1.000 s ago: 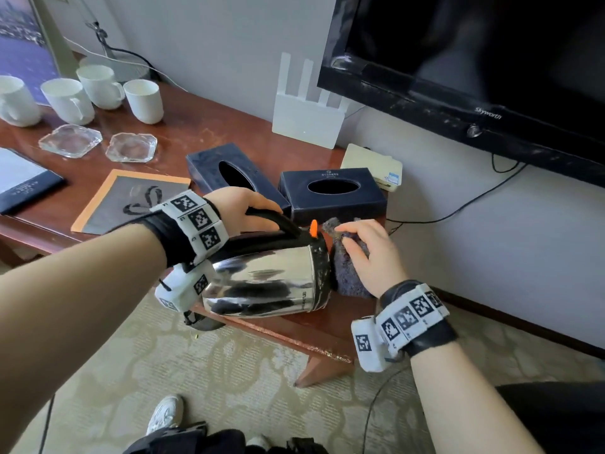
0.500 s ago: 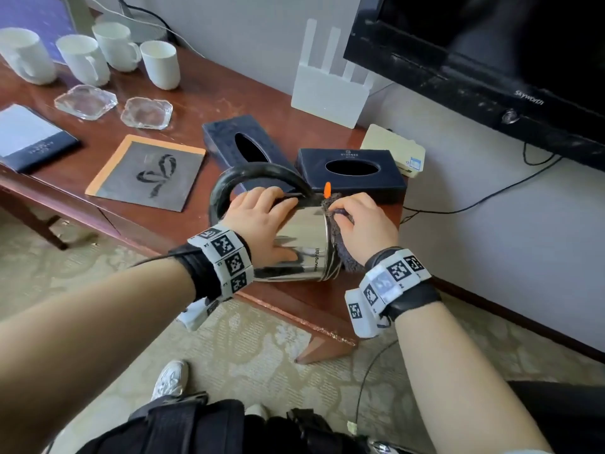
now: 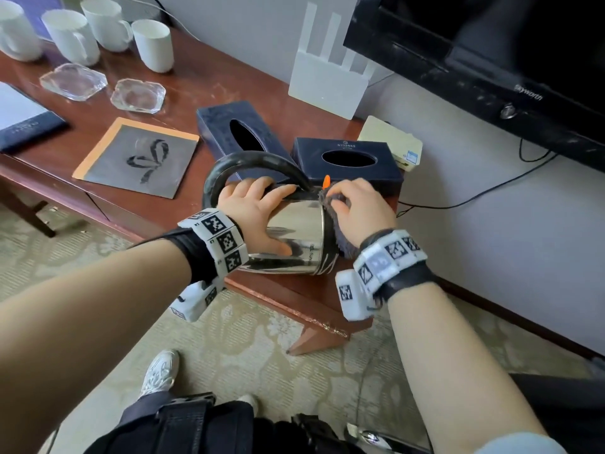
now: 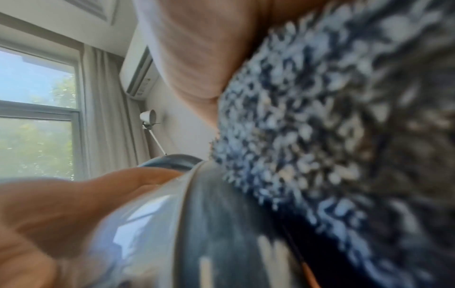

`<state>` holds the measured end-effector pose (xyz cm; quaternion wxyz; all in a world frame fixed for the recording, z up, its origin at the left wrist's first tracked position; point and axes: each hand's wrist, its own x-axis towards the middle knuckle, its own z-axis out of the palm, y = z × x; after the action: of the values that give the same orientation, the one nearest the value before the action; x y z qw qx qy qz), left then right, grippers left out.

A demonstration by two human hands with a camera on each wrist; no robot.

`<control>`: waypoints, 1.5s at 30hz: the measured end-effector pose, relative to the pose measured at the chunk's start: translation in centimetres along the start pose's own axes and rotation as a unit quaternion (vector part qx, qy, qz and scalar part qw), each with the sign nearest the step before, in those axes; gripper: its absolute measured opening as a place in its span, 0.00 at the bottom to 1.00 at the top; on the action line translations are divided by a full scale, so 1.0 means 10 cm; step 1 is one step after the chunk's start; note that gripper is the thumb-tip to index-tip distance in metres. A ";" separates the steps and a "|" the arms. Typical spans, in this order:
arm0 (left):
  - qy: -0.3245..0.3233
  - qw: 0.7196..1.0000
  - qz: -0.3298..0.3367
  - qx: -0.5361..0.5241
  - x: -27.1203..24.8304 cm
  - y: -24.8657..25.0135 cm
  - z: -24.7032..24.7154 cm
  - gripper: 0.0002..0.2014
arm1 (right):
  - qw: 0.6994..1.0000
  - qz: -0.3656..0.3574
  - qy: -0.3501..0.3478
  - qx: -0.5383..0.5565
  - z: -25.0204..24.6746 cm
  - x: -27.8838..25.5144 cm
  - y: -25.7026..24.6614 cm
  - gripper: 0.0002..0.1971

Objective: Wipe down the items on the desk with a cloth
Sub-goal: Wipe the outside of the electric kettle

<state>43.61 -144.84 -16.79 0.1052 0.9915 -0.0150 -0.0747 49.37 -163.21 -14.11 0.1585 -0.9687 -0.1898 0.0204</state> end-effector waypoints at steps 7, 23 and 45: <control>-0.007 1.000 0.001 -0.013 0.01 -0.01 0.00 0.52 | 0.999 -0.046 -0.029 0.000 -0.04 -0.19 0.10 0.12; 0.020 0.999 0.021 -0.020 0.03 -0.05 0.03 0.53 | 0.985 -0.079 0.007 -0.153 0.03 -0.17 -0.10 0.14; 0.028 0.993 0.083 0.074 -0.23 0.03 0.20 0.44 | 0.997 0.066 0.017 -0.048 0.04 -0.12 -0.23 0.10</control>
<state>41.07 -145.49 -18.36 0.0378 0.9936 -0.1001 -0.0362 47.38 -161.54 -13.80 0.1134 -0.9858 -0.1240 0.0057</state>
